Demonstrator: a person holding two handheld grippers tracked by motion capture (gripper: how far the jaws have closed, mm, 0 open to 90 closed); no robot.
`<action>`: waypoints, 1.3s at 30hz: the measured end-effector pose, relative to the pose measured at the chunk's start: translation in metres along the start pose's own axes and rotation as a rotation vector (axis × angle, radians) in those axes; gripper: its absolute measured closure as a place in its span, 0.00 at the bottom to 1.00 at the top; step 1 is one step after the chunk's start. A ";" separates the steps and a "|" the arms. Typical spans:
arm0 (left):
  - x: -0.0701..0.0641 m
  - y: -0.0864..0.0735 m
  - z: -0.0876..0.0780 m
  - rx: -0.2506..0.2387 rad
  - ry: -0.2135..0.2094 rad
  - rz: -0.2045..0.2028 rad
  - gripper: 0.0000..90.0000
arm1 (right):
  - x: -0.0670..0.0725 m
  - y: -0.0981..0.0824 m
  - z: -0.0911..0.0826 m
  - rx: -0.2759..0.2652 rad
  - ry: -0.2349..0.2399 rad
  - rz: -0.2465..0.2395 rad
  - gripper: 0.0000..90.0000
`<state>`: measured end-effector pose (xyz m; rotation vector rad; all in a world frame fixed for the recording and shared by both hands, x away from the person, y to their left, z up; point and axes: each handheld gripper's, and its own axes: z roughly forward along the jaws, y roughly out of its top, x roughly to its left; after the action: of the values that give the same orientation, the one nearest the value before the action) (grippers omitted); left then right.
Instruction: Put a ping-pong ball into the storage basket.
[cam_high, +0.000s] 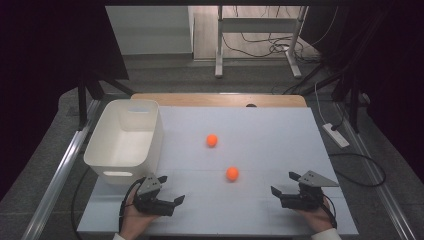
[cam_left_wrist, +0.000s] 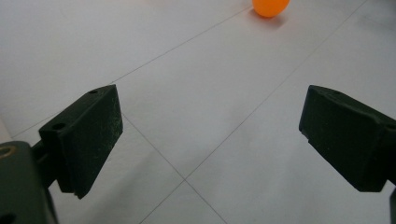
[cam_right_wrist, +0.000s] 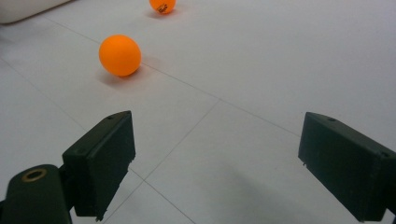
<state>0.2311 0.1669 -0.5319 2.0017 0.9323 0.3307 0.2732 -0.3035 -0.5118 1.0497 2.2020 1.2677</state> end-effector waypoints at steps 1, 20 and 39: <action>0.000 0.000 0.000 0.001 0.003 0.005 0.07 | 0.000 0.000 0.000 0.002 0.001 0.001 0.12; -0.007 0.015 0.007 0.002 0.041 -0.002 0.07 | -0.003 -0.003 -0.001 -0.006 0.013 0.010 0.13; -0.009 0.033 -0.006 -0.013 0.078 -0.005 0.08 | -0.004 -0.002 -0.001 -0.024 0.033 -0.013 0.14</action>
<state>0.2377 0.1533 -0.5006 1.9865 0.9806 0.4133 0.2746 -0.3071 -0.5129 1.0107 2.2084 1.3116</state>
